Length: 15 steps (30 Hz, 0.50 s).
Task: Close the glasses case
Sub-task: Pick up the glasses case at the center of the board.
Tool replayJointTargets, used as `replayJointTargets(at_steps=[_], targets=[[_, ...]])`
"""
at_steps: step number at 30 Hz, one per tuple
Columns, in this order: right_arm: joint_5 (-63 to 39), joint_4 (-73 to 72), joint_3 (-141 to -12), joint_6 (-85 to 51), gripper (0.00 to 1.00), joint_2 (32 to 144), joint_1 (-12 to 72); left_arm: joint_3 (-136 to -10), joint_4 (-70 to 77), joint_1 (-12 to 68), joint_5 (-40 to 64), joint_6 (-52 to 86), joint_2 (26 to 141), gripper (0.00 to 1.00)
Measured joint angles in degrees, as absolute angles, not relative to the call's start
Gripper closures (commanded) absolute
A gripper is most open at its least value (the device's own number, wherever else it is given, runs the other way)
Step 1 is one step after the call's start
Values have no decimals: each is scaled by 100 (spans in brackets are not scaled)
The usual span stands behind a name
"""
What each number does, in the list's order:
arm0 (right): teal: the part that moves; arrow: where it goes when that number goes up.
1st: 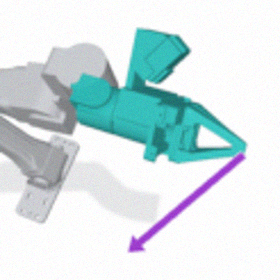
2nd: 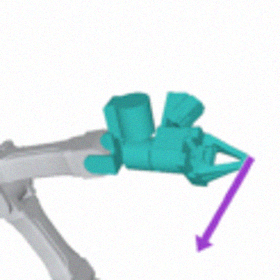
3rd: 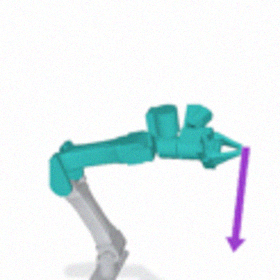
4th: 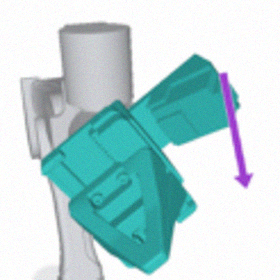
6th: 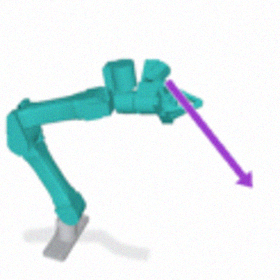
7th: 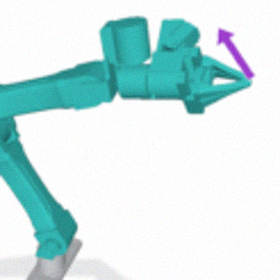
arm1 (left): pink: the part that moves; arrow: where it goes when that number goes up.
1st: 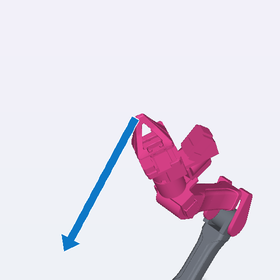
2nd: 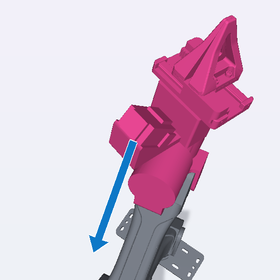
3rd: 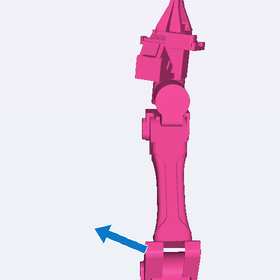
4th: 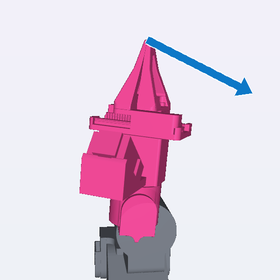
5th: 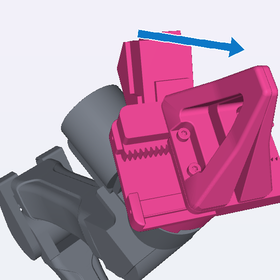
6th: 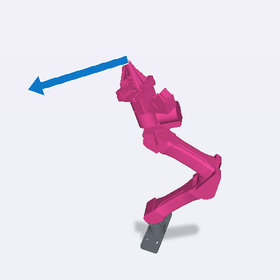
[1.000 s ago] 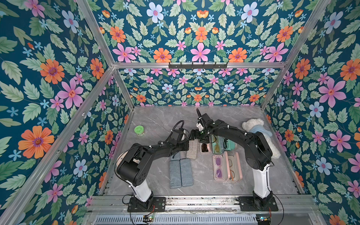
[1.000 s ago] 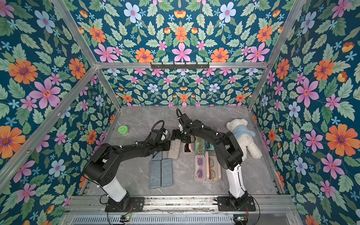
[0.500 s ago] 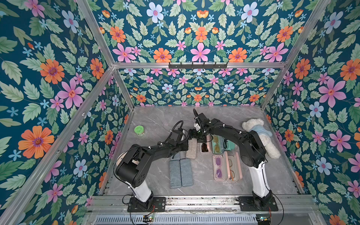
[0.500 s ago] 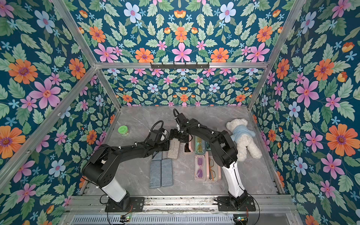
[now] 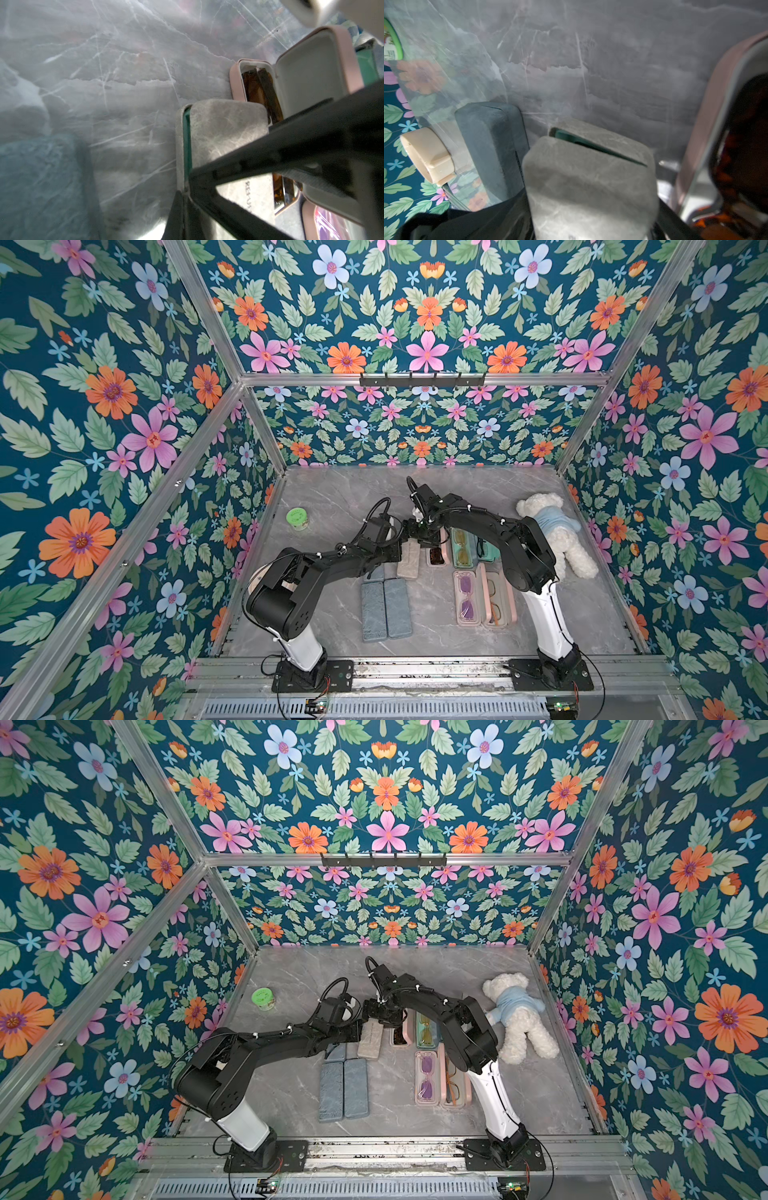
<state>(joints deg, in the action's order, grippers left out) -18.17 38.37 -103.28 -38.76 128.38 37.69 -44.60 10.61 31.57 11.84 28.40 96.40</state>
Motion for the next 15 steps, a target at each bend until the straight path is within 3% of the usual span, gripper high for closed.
replayJointTargets(at_steps=[7,15], targets=[[-1667,3898,-10377,-3933,43,12897,3778,-4412,1085,3159,1175,2862,9570,99],[-1743,3887,-10405,-3896,44,12897,3789,-4305,1059,3159,1085,2943,9386,96]])
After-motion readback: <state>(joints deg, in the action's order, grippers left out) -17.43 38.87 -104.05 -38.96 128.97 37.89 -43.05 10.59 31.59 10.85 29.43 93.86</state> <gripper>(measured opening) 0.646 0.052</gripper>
